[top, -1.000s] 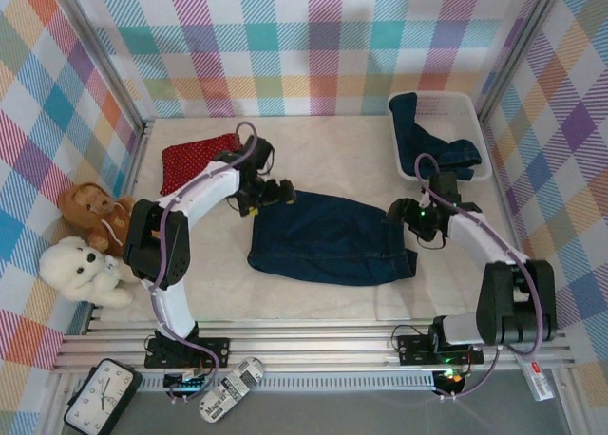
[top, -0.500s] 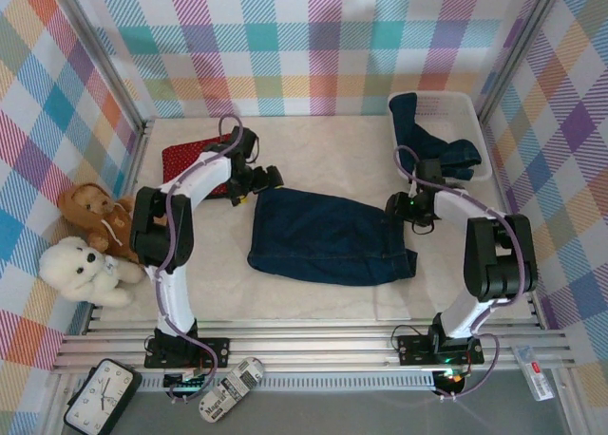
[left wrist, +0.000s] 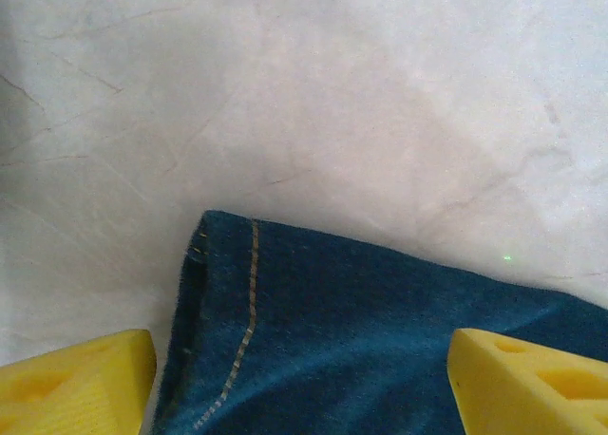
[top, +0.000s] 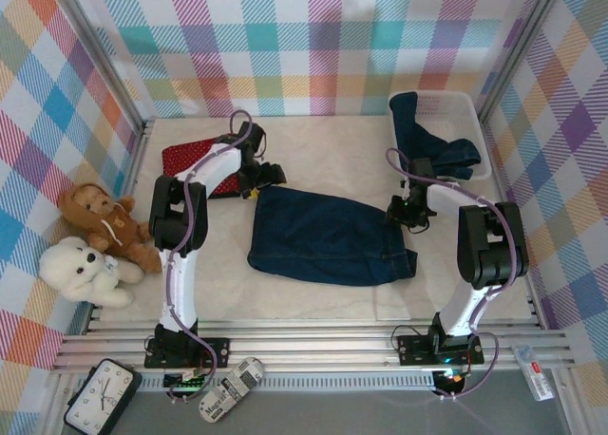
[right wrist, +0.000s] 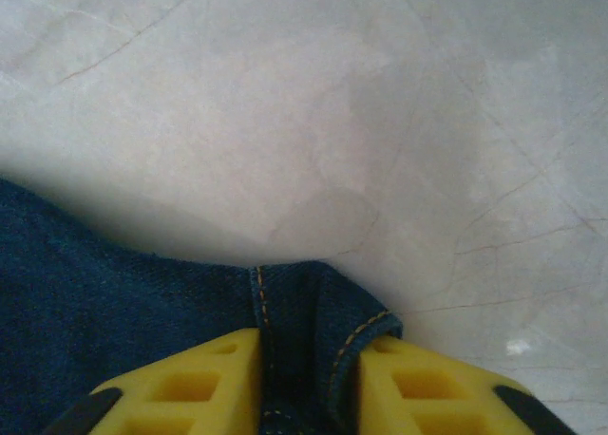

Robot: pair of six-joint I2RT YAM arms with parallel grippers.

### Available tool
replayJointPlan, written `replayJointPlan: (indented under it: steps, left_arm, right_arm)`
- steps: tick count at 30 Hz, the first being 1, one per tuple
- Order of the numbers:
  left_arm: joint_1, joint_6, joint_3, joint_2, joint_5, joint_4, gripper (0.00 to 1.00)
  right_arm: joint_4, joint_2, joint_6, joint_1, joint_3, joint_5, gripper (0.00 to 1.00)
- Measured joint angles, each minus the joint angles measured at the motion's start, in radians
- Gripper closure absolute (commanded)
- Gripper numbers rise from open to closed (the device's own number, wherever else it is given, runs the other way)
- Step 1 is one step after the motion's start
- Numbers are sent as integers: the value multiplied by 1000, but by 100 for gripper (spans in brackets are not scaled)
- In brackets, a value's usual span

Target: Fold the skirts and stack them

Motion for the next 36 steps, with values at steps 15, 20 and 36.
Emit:
replayJointPlan:
  steps: [15, 20, 36]
  left_arm:
    - [11, 6, 95, 109, 94, 4, 100]
    - [14, 24, 132, 68, 90, 18, 100]
    - [52, 146, 274, -618, -56, 39, 100]
  right_arm:
    - [25, -141, -2, 1, -37, -4, 100]
    - [39, -351, -27, 1, -26, -17, 100]
    - [170, -760, -106, 5, 175, -46, 100]
